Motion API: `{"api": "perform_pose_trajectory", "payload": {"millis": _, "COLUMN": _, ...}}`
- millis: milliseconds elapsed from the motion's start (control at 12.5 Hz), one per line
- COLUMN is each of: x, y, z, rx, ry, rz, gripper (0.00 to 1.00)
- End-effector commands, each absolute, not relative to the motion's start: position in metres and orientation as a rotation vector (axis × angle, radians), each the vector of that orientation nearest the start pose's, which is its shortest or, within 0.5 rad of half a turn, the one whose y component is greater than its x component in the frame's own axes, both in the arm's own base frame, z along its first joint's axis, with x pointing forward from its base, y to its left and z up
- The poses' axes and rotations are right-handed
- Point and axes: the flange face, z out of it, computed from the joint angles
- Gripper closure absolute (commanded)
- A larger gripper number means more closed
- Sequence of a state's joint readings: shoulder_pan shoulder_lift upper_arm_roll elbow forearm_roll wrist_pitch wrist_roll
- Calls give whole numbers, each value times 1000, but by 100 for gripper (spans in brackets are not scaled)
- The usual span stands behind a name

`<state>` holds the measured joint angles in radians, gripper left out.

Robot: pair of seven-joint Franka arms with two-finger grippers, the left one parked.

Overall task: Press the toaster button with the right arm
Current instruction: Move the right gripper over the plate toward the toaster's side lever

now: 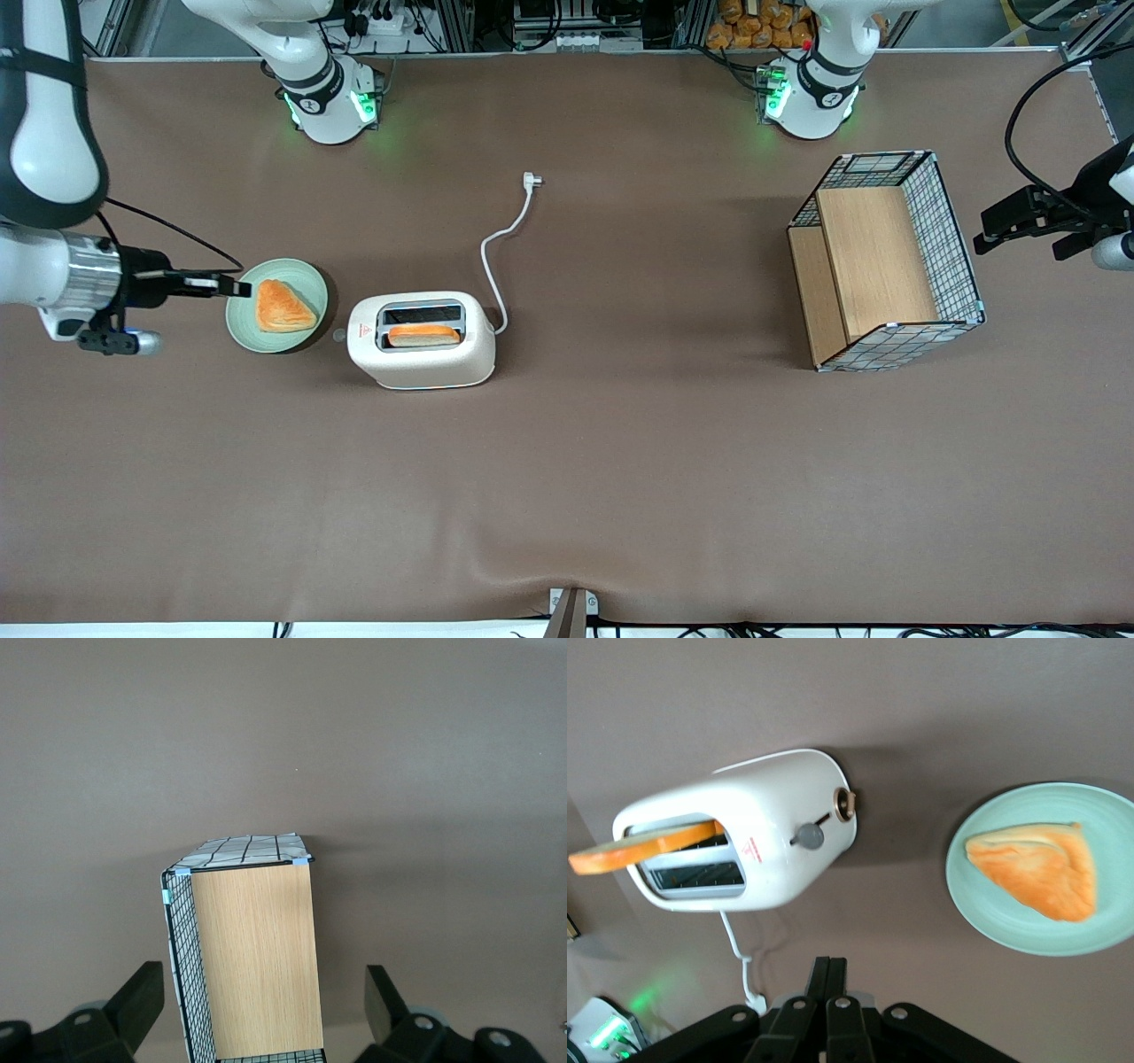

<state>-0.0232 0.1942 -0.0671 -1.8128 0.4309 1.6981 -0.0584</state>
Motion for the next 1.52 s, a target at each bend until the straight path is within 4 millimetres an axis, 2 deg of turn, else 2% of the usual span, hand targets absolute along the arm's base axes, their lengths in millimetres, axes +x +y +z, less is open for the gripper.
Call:
{"api": "perform_pose_trajectory", "payload": {"millis": 0, "x": 580, "y": 4, "z": 392, "rx": -2646, "ry": 222, "rz": 323, "gripper": 100}}
{"api": "perform_pose_trajectory", "payload": {"millis": 239, "x": 581, "y": 9, "z": 349, "rx": -2586, "ry": 190, "rz": 312, "gripper": 100}}
{"api": "perform_pose_trajectory", "payload": {"millis": 479, "x": 588, "y": 11, "z": 328, "rx": -2585, "ry": 215, "rz": 307, "gripper": 100}}
{"api": "perform_pose_trajectory", "payload": {"millis": 878, "x": 598, "y": 25, "z": 309, "rx": -2566, "ry": 217, "rz": 300, "gripper": 100}}
{"api": "perform_pose_trajectory", "payload": {"millis": 1436, "x": 601, "y": 37, "z": 307, "rx": -2563, "ry": 200, "rz": 305, "gripper": 100}}
